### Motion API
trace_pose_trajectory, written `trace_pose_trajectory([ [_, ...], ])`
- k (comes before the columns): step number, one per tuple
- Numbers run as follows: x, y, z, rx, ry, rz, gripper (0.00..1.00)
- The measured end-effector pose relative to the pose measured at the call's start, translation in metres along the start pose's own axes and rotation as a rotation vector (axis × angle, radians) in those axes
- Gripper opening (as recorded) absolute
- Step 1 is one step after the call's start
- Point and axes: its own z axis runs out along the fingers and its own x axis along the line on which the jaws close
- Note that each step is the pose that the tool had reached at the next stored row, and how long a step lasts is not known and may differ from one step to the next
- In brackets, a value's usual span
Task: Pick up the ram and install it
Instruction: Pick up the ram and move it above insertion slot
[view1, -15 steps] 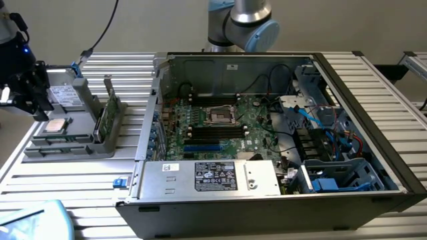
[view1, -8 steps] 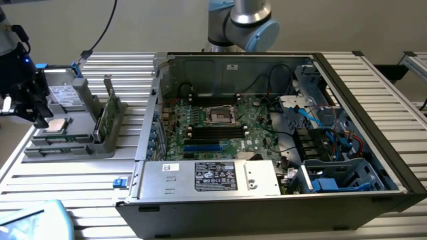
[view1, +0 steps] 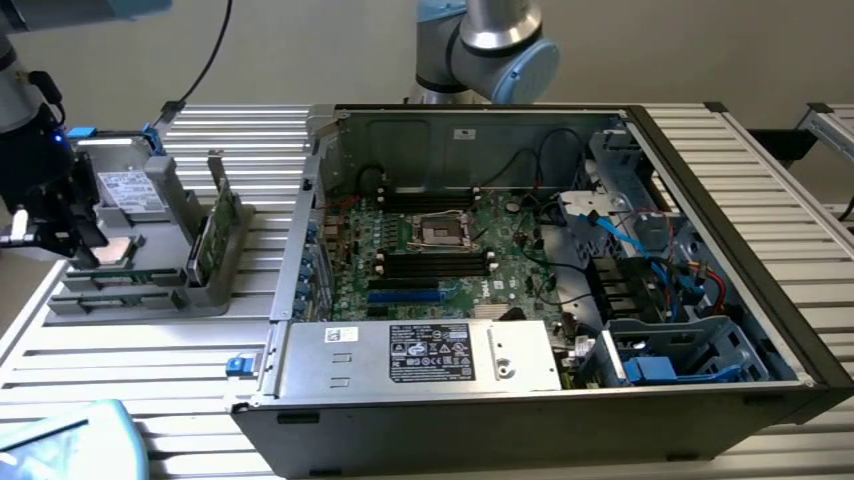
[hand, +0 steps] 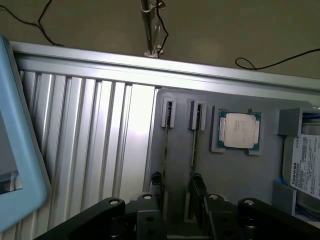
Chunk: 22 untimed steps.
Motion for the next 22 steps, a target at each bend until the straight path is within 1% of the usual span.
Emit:
trace_pose_trajectory([
  [22,0.005,-0.0026,0.0399,-0.0001,0.0005,-0.006,0.37],
])
